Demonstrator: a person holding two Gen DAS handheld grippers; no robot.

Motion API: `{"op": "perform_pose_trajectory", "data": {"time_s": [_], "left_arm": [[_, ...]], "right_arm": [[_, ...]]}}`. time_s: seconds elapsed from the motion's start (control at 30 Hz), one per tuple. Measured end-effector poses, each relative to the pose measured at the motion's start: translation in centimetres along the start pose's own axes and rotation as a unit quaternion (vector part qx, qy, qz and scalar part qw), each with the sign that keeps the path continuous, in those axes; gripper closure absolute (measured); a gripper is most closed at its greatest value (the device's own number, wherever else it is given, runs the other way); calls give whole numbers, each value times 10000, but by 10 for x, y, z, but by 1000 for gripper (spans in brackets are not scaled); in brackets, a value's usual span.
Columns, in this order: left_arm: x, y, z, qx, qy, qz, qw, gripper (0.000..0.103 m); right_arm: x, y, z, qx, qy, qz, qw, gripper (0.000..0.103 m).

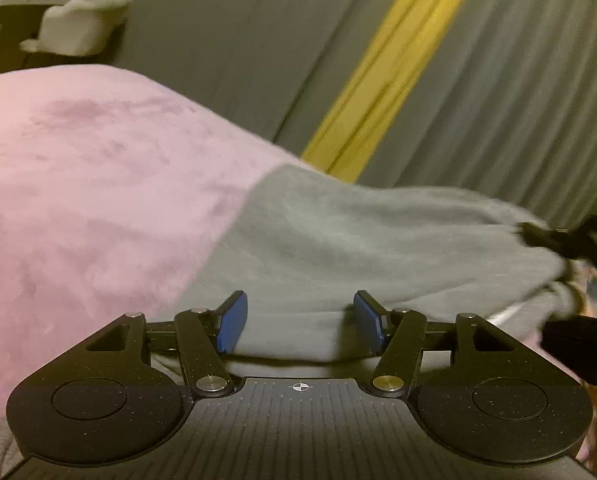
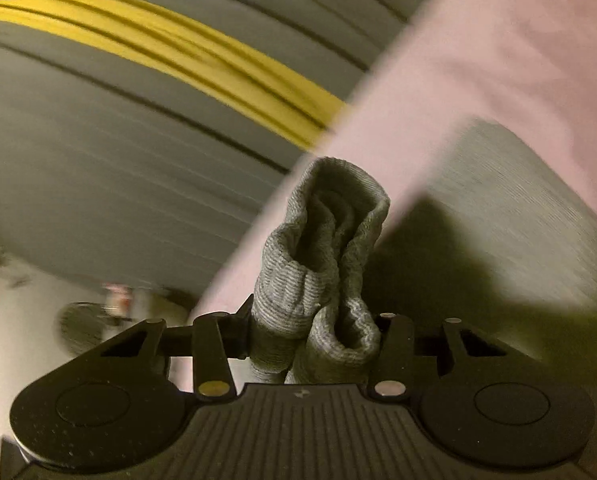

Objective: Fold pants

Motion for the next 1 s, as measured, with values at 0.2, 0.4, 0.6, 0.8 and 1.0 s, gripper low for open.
{"op": "perform_pose_trajectory", "data": {"time_s": [0.2, 0.4, 0.6, 0.8, 1.0], "left_arm": [[6, 0, -9, 148, -239, 78, 9996, 39], [1, 12, -18, 487, -271, -241, 9982, 38], [-1, 15, -24, 520, -374, -411, 9971, 37], [-1, 17, -22, 522, -431, -427, 9968, 37], [0, 17, -24, 549, -508, -394, 9964, 37]], "right_arm": [[-9, -16, 40, -421, -79, -12, 9991, 59], [-115, -1, 41, 65, 1772, 238, 9839, 59], [-105, -6, 45, 84, 1545, 476, 9868, 51], [-97, 14, 57, 272, 1593, 756, 9840, 54], [-71, 8, 75, 98, 947, 757, 9926, 56]]}}
Point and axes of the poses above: each gripper's, at about its wrist camera, not at the fingertips, and z roughly against the way its jaws point, x to its left, y to its underside, the point moved 7 cm from there along -z, roughly the way its jaws point, and after that the axes turned 6 degrees about -x, right-handed, at the moved point
